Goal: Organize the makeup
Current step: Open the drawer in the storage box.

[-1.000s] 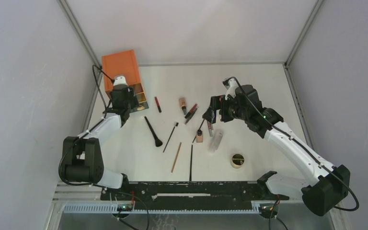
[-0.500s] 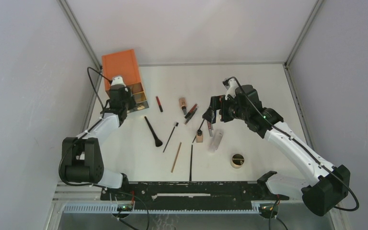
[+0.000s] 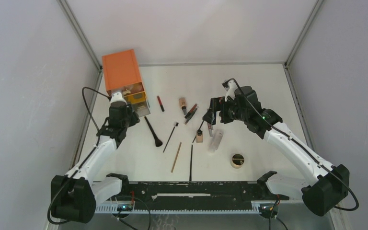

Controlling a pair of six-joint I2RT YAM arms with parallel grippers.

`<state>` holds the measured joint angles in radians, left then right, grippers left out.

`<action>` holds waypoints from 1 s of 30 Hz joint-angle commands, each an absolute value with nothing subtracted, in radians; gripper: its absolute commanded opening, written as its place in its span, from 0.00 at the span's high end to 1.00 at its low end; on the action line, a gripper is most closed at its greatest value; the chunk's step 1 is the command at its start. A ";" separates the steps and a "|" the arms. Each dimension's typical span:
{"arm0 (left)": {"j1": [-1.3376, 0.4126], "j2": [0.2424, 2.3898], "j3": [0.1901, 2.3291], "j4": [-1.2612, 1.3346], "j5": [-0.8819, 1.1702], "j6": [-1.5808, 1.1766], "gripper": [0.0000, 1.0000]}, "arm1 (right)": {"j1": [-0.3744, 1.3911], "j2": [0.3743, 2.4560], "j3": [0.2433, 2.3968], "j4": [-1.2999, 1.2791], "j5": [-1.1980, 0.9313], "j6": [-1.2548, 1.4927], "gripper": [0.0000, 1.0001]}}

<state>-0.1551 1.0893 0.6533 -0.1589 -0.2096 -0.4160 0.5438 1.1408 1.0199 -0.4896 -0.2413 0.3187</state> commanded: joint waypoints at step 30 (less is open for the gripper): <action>-0.223 0.824 0.774 -0.492 -0.192 -0.381 0.11 | 0.460 1.131 0.999 -0.493 0.035 0.547 0.00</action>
